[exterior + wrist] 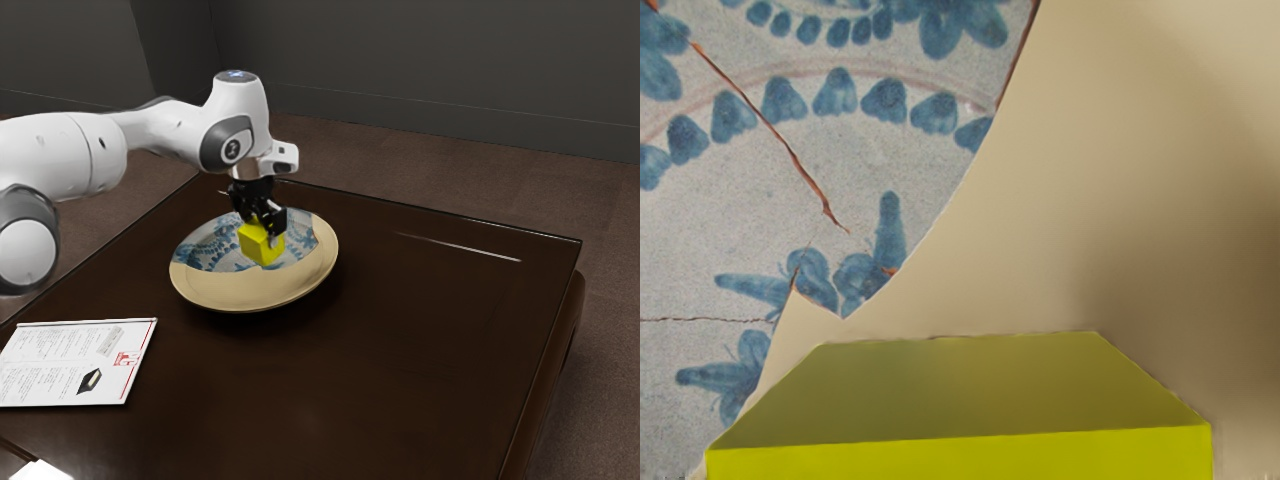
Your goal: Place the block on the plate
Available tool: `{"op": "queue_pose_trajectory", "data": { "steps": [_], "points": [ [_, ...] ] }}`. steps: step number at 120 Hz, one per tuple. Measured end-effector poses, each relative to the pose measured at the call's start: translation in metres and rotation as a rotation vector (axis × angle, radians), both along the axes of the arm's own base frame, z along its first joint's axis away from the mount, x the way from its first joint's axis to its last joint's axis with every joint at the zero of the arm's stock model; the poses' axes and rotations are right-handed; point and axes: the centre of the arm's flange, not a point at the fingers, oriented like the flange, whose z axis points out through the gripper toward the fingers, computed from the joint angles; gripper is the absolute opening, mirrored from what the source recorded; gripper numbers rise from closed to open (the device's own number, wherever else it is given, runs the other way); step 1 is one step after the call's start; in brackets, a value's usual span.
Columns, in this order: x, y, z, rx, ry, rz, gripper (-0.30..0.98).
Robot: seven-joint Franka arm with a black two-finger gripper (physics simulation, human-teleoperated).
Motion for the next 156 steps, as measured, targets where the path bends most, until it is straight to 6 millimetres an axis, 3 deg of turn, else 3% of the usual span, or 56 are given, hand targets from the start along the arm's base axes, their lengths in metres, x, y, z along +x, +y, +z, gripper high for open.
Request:
{"op": "queue_pose_trajectory", "data": {
  "steps": [24, 39, 61, 101, 117, 137, 156],
  "points": [
    [0.002, 0.03, -0.017, -0.002, 0.016, -0.011, 0.41],
    [0.004, 0.039, -0.029, 0.004, 0.024, -0.035, 0.41],
    [0.005, 0.041, -0.034, 0.019, 0.032, -0.066, 0.46],
    [0.005, 0.032, -0.02, 0.026, 0.019, -0.114, 0.64],
    [0.0, 0.025, 0.002, 0.035, 0.017, -0.123, 0.66],
    [-0.009, 0.002, 0.041, 0.03, 0.016, -0.147, 0.67],
    [-0.022, -0.002, 0.078, 0.052, 0.022, -0.131, 0.68]
  ]
}}
